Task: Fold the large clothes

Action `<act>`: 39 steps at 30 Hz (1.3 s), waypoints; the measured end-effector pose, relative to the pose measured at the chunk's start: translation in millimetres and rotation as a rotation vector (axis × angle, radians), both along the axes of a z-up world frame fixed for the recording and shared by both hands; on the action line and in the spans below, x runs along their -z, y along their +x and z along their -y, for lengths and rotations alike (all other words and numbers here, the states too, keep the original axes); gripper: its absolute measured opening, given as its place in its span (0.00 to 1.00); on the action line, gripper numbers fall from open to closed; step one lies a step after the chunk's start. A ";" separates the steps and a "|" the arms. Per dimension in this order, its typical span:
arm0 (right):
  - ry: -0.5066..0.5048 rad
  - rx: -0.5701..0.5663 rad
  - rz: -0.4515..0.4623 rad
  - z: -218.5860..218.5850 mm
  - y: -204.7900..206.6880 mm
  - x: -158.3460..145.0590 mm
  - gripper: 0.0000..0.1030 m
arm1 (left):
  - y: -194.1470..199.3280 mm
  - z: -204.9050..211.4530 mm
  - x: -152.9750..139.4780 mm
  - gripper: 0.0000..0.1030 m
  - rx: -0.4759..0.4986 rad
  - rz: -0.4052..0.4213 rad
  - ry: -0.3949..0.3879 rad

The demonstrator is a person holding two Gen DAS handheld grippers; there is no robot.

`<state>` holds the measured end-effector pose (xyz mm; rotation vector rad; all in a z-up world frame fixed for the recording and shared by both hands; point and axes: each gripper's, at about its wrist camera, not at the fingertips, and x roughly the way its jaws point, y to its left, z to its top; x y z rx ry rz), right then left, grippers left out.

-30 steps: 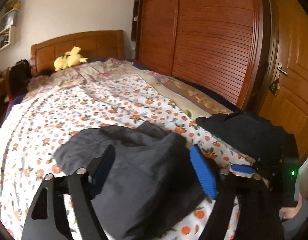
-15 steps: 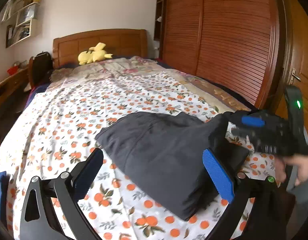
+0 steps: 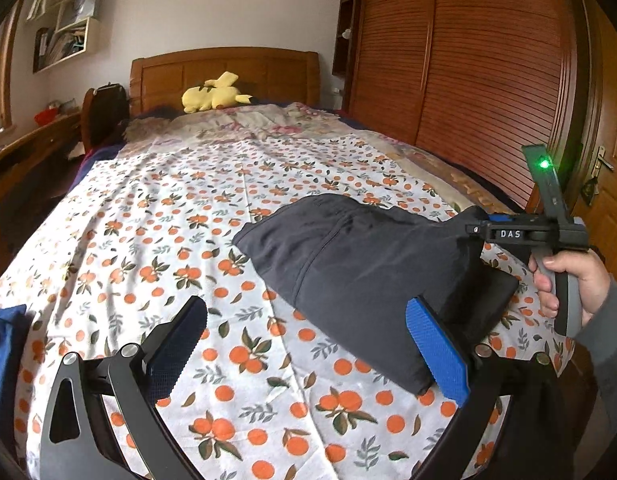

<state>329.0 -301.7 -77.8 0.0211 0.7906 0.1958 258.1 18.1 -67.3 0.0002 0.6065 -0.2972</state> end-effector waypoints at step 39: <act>-0.050 0.156 -0.008 84.7 -66.4 22.3 0.11 | 15.1 33.1 17.0 0.97 0.048 -0.017 0.010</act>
